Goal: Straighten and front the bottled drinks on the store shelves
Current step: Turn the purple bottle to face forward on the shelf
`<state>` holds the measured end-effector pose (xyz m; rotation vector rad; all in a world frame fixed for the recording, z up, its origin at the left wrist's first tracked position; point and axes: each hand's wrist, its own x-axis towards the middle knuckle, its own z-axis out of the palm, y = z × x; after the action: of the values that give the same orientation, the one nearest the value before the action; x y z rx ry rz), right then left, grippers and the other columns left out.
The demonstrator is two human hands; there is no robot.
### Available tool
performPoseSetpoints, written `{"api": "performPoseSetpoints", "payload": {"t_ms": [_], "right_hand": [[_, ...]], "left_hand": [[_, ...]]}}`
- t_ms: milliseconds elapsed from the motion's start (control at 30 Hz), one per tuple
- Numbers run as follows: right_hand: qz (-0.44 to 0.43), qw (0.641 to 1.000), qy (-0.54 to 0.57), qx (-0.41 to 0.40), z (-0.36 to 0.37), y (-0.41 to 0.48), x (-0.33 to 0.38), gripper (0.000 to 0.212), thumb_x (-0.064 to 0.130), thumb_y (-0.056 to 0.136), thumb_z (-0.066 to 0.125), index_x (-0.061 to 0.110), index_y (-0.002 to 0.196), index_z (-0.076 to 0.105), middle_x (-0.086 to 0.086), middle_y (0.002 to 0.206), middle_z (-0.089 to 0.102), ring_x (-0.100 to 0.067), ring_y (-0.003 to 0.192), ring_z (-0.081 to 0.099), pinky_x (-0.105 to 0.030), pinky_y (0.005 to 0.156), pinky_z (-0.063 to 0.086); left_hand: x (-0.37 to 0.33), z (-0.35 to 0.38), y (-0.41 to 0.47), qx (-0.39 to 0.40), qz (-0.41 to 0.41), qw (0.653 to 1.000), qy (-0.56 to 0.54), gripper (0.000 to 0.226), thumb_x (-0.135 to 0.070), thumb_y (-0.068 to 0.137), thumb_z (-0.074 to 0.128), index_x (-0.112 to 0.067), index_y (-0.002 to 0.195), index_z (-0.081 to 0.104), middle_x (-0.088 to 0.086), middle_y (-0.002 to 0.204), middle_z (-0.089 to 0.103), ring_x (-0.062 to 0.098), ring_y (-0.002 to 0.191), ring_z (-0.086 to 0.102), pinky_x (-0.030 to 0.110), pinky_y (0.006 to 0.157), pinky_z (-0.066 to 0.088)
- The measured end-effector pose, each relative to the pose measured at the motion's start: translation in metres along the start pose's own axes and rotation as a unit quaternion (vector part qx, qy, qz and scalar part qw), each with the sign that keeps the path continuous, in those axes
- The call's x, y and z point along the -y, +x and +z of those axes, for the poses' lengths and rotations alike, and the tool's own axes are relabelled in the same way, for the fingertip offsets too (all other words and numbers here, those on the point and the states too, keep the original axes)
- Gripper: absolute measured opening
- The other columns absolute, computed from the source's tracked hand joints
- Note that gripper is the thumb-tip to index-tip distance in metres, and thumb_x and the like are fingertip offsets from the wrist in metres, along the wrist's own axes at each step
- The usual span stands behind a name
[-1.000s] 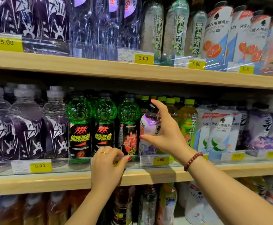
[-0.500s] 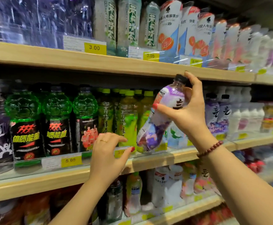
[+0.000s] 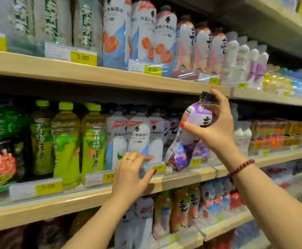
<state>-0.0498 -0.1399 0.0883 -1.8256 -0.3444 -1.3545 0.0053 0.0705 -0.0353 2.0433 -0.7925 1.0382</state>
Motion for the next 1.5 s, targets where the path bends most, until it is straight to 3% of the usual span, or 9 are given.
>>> {"api": "performPoseSetpoints", "payload": {"t_ms": [200, 367, 533, 800, 967, 1167, 1267, 1367, 1500], "right_hand": [[-0.012, 1.000, 0.004, -0.005, -0.011, 0.018, -0.043, 0.104, 0.046, 0.052, 0.085, 0.032, 0.142, 0.036, 0.021, 0.121, 0.054, -0.008, 0.109, 0.060, -0.036, 0.094, 0.053], [-0.026, 0.999, -0.012, -0.018, 0.007, 0.023, -0.066, 0.104, 0.047, 0.056, 0.084, 0.032, 0.145, 0.032, 0.030, 0.117, 0.050, -0.005, 0.108, 0.056, -0.022, 0.090, 0.046], [-0.050, 0.995, -0.084, 0.031, 0.027, 0.023, -0.084, 0.106, 0.040, 0.059, 0.089, 0.032, 0.147, 0.029, -0.002, 0.131, 0.059, -0.023, 0.114, 0.060, -0.033, 0.087, 0.050], [0.018, 0.980, -0.131, 0.146, 0.047, 0.032, -0.101, 0.114, 0.044, 0.062, 0.087, 0.031, 0.152, 0.019, -0.010, 0.133, 0.060, -0.031, 0.113, 0.061, -0.044, 0.087, 0.054], [0.043, 0.971, -0.131, 0.195, 0.057, 0.031, -0.108, 0.111, 0.042, 0.063, 0.087, 0.031, 0.152, 0.021, -0.010, 0.119, 0.067, -0.028, 0.100, 0.065, -0.032, 0.077, 0.051], [0.046, 0.977, -0.066, 0.198, 0.055, 0.019, -0.115, 0.108, 0.043, 0.069, 0.083, 0.033, 0.153, 0.016, -0.004, 0.132, 0.058, -0.021, 0.109, 0.062, -0.024, 0.081, 0.046], [0.076, 0.983, -0.025, 0.163, 0.056, 0.005, -0.121, 0.094, 0.040, 0.073, 0.081, 0.022, 0.150, 0.031, -0.005, 0.142, 0.049, -0.019, 0.129, 0.046, -0.022, 0.097, 0.035], [0.071, 0.992, -0.030, 0.104, 0.058, -0.015, -0.124, 0.081, 0.038, 0.073, 0.081, 0.013, 0.141, 0.044, -0.007, 0.131, 0.048, -0.020, 0.121, 0.048, -0.028, 0.099, 0.043], [0.145, 0.989, 0.023, 0.033, 0.063, -0.038, -0.127, 0.073, 0.037, 0.067, 0.086, 0.011, 0.128, 0.054, 0.001, 0.116, 0.052, -0.014, 0.097, 0.057, -0.030, 0.081, 0.056]], "left_hand": [[0.007, 0.038, -0.007, -0.044, -0.047, 0.991, 0.119, 0.024, -0.026, 0.071, 0.084, -0.016, 0.087, 0.069, 0.001, 0.085, 0.064, 0.028, 0.084, 0.058, 0.035, 0.075, 0.038], [0.009, 0.040, -0.007, -0.070, -0.068, 0.988, 0.119, 0.021, -0.017, 0.069, 0.086, -0.015, 0.082, 0.069, 0.002, 0.080, 0.062, 0.029, 0.081, 0.058, 0.040, 0.070, 0.045], [0.007, 0.040, -0.006, -0.079, -0.077, 0.986, 0.126, 0.022, -0.015, 0.067, 0.087, -0.018, 0.075, 0.067, -0.002, 0.075, 0.058, 0.024, 0.077, 0.055, 0.032, 0.069, 0.036], [0.004, 0.038, -0.005, -0.076, -0.075, 0.988, 0.114, 0.020, -0.018, 0.069, 0.085, -0.019, 0.073, 0.066, -0.006, 0.074, 0.058, 0.016, 0.076, 0.051, 0.026, 0.069, 0.034], [0.004, 0.039, -0.005, -0.078, -0.077, 0.987, 0.116, 0.020, -0.017, 0.068, 0.085, -0.018, 0.073, 0.066, -0.005, 0.075, 0.059, 0.017, 0.076, 0.052, 0.021, 0.072, 0.032], [0.005, 0.041, -0.006, -0.084, -0.073, 0.986, 0.123, 0.020, -0.017, 0.069, 0.085, -0.018, 0.074, 0.066, -0.004, 0.076, 0.059, 0.019, 0.077, 0.053, 0.030, 0.072, 0.038], [0.004, 0.040, -0.006, -0.081, -0.072, 0.987, 0.122, 0.019, -0.017, 0.070, 0.084, -0.018, 0.075, 0.066, -0.004, 0.076, 0.059, 0.020, 0.078, 0.054, 0.031, 0.073, 0.039], [0.004, 0.040, -0.006, -0.081, -0.074, 0.987, 0.121, 0.019, -0.017, 0.070, 0.084, -0.018, 0.076, 0.066, -0.004, 0.077, 0.059, 0.019, 0.079, 0.053, 0.030, 0.073, 0.038], [0.004, 0.040, -0.006, -0.082, -0.077, 0.986, 0.121, 0.019, -0.017, 0.070, 0.085, -0.018, 0.075, 0.067, -0.004, 0.076, 0.059, 0.019, 0.079, 0.053, 0.029, 0.073, 0.036]]}}
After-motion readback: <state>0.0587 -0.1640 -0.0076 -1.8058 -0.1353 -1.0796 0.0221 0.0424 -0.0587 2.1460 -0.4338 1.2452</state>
